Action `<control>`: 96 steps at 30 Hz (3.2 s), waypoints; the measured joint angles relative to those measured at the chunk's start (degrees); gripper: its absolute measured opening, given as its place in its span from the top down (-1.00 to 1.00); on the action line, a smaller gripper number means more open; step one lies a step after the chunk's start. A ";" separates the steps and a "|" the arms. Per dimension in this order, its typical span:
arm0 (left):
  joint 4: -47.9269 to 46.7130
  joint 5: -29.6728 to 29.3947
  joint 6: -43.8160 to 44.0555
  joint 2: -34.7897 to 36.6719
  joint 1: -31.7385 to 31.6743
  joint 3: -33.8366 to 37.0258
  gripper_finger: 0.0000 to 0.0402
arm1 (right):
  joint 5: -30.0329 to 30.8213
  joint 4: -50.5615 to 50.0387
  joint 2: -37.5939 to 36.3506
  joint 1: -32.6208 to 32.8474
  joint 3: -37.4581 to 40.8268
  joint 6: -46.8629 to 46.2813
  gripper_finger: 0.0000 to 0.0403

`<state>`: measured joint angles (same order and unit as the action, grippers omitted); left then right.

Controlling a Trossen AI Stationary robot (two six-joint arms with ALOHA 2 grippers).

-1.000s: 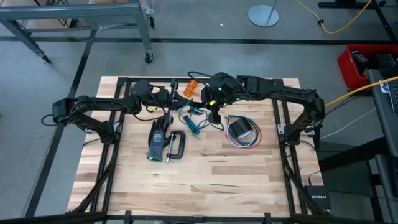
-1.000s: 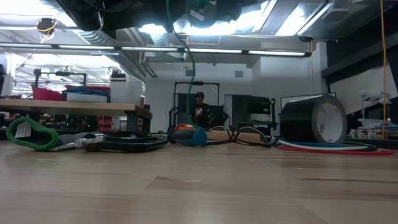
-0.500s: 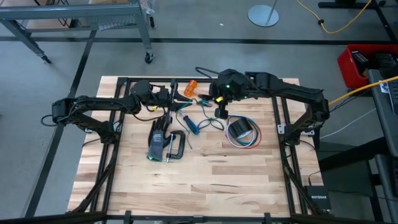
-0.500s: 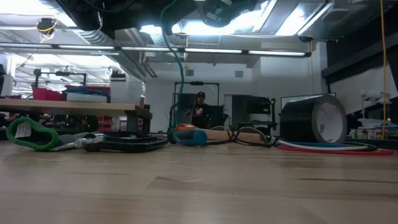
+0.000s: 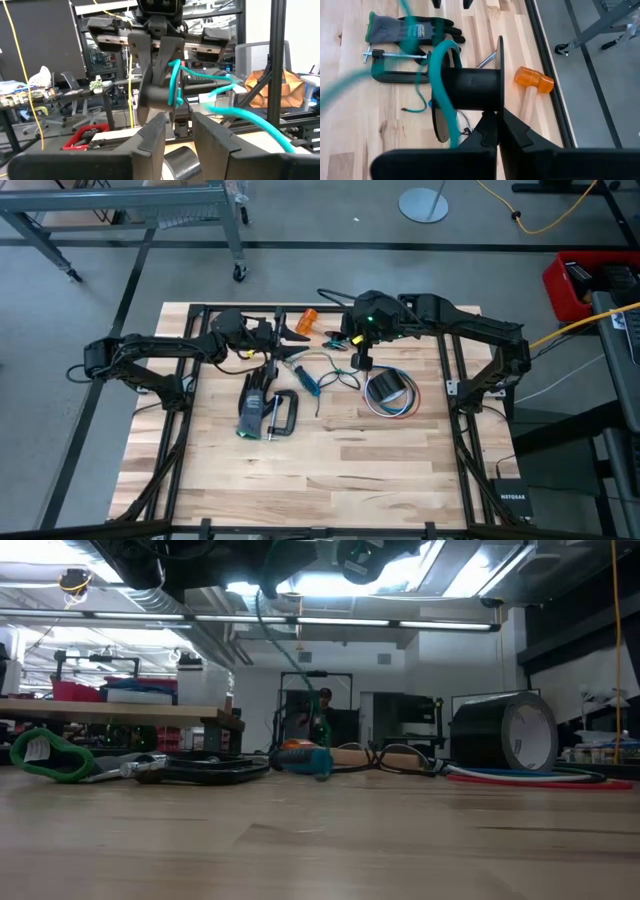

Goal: Coil cords
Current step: Coil the green wire onto the spool

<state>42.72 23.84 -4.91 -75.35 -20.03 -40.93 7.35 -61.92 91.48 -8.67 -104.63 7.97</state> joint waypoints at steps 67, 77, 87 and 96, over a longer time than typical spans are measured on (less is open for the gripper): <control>-3.11 -20.44 -22.46 -5.81 8.59 0.04 0.43 | -14.53 26.32 -0.11 -1.86 -0.76 -3.86 1.00; -3.33 -20.73 -20.37 -5.81 8.59 0.04 0.97 | -14.52 25.12 -0.19 -1.86 -0.76 -3.85 1.00; -9.68 -29.16 -11.97 -5.81 5.90 0.04 0.99 | -13.45 20.73 -3.12 -2.61 -2.47 -3.52 1.00; -10.81 -29.19 -8.76 -5.81 2.37 0.04 0.99 | -10.93 8.35 -5.25 -6.10 -2.61 -6.57 1.00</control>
<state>31.91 -5.34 -13.67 -81.17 -17.66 -40.88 -3.57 -53.58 86.23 -14.76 -107.24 1.39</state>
